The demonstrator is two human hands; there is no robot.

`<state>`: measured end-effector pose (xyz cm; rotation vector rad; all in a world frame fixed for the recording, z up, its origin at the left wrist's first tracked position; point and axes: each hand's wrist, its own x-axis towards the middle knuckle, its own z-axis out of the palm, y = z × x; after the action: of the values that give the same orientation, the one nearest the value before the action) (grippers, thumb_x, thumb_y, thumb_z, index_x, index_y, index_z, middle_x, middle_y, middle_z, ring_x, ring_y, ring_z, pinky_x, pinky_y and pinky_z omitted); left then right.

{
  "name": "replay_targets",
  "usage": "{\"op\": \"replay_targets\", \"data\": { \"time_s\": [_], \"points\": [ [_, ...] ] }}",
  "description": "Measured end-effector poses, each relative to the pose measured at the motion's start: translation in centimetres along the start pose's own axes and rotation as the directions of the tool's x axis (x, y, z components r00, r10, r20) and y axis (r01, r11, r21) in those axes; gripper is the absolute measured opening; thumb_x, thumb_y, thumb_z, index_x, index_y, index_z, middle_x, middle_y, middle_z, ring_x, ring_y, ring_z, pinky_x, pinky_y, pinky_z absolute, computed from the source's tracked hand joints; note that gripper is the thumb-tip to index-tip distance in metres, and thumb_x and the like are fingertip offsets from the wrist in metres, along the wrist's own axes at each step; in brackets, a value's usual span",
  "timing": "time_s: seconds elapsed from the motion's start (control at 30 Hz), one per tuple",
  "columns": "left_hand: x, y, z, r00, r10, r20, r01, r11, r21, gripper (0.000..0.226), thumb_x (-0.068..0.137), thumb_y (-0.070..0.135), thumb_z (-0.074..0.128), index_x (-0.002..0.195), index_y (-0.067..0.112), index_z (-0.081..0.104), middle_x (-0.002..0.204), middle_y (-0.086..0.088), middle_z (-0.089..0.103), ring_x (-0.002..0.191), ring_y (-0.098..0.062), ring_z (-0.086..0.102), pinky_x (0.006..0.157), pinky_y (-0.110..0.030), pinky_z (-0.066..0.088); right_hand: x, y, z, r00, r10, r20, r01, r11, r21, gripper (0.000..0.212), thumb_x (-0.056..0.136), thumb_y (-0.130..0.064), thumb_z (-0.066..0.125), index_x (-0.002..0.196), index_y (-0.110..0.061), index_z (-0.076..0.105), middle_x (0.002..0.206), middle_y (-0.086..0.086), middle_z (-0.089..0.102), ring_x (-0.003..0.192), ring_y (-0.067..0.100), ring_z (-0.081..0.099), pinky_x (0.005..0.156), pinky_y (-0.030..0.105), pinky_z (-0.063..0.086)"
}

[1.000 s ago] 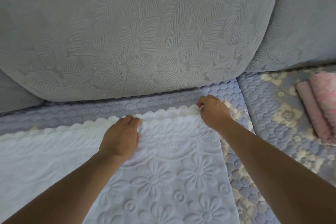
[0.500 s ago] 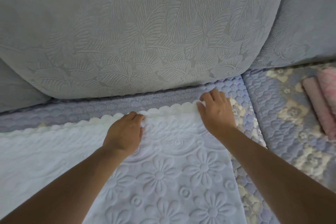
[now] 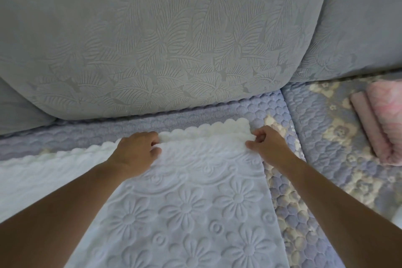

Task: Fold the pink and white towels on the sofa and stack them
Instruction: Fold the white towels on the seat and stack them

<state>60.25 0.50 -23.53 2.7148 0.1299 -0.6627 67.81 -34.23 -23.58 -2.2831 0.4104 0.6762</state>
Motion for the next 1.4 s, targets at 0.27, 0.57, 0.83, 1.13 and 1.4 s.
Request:
{"op": "replay_targets", "data": {
  "time_s": [0.27, 0.57, 0.83, 1.13, 1.4],
  "points": [
    [-0.9, 0.4, 0.0, 0.997, -0.068, 0.021, 0.069, 0.995, -0.07, 0.016, 0.095, 0.035, 0.056, 0.108, 0.027, 0.061, 0.102, 0.008, 0.067, 0.099, -0.018, 0.061, 0.088, -0.038, 0.047, -0.7, -0.2, 0.1, 0.978, 0.199, 0.068, -0.209, 0.875, 0.437, 0.015, 0.083, -0.007, 0.078, 0.089, -0.012, 0.066, 0.081, 0.003, 0.069, 0.062, 0.013, 0.062, 0.056, 0.026, 0.046],
    [-1.3, 0.7, -0.6, 0.995, -0.091, -0.026, 0.087, 0.988, -0.13, 0.008, 0.098, 0.029, 0.051, 0.093, 0.026, 0.056, 0.083, 0.007, 0.066, 0.08, -0.017, 0.062, 0.074, -0.034, 0.048, -1.2, -1.3, 0.5, 0.983, 0.123, -0.136, -0.069, 0.936, 0.345, 0.011, 0.087, -0.016, 0.075, 0.079, -0.018, 0.067, 0.076, 0.001, 0.066, 0.07, 0.02, 0.061, 0.068, 0.035, 0.054],
    [2.5, -0.8, 0.7, 0.986, -0.152, -0.066, 0.145, 0.985, -0.094, 0.011, 0.102, 0.034, 0.048, 0.094, 0.027, 0.052, 0.092, -0.002, 0.065, 0.085, -0.024, 0.059, 0.078, -0.036, 0.047, 2.6, -2.2, 2.6, 0.965, 0.064, -0.255, -0.015, 0.982, 0.189, 0.008, 0.093, -0.023, 0.068, 0.1, -0.02, 0.066, 0.078, -0.011, 0.06, 0.081, 0.016, 0.059, 0.078, 0.029, 0.048],
    [2.0, -1.0, 0.5, 0.985, -0.106, -0.134, 0.107, 0.994, 0.003, 0.019, 0.103, 0.04, 0.044, 0.096, 0.023, 0.045, 0.087, -0.002, 0.064, 0.09, -0.031, 0.065, 0.076, -0.037, 0.04, 2.3, -3.0, 2.8, 0.964, 0.002, -0.266, -0.047, 0.986, -0.162, 0.022, 0.097, -0.03, 0.06, 0.106, -0.01, 0.057, 0.099, 0.011, 0.06, 0.101, 0.033, 0.06, 0.076, 0.033, 0.041],
    [-3.4, -9.3, -2.1, 0.981, -0.178, -0.081, 0.19, 0.965, 0.18, 0.032, 0.096, 0.047, 0.039, 0.116, 0.024, 0.05, 0.095, 0.004, 0.07, 0.084, -0.023, 0.062, 0.096, -0.038, 0.037, -5.3, -9.2, 14.1, 0.676, -0.736, -0.01, 0.617, 0.574, -0.539, 0.037, 0.08, -0.004, 0.065, 0.117, -0.003, 0.061, 0.112, 0.019, 0.056, 0.097, 0.037, 0.053, 0.078, 0.047, 0.051]
  ]
}}
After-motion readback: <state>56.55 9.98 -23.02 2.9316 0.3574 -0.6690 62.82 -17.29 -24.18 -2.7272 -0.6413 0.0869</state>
